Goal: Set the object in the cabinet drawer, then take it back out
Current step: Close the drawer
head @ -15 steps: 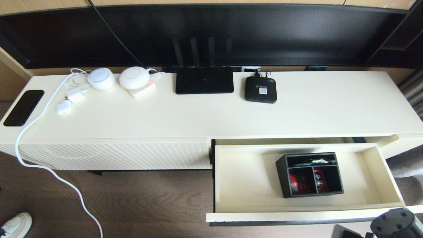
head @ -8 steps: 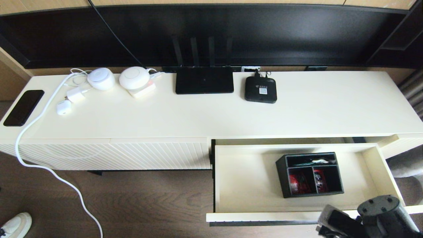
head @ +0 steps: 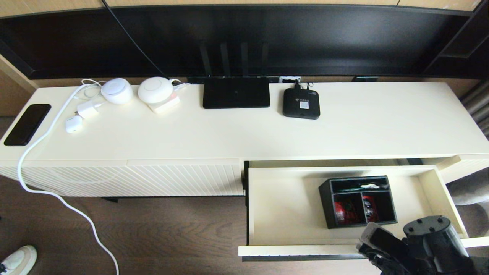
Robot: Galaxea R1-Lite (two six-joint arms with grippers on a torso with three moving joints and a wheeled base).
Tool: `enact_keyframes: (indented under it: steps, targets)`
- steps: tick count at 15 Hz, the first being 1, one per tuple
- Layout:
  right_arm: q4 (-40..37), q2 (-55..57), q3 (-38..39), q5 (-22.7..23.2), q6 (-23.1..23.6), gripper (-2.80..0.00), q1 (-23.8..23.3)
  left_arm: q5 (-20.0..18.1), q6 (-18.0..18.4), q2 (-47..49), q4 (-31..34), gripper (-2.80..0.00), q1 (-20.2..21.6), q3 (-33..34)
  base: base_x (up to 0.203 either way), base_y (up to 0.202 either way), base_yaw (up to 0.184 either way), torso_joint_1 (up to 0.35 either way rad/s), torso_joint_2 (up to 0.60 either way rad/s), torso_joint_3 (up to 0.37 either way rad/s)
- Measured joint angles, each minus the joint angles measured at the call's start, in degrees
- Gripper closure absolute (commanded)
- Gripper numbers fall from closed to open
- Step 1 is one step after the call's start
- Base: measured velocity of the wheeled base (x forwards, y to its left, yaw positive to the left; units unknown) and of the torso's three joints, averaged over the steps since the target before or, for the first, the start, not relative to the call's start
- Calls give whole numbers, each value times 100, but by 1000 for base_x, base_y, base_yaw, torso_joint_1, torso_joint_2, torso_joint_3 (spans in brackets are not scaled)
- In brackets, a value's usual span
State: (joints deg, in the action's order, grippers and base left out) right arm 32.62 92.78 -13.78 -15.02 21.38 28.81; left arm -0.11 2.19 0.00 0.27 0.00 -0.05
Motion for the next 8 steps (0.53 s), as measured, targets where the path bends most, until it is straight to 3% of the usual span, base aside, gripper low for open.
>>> enact_keyframes:
  steps: [8]
  targets:
    - [1264,343,-247,-235,52,0,-96,2,-2,0,1,0,0,0,0,0,0,0,0,0]
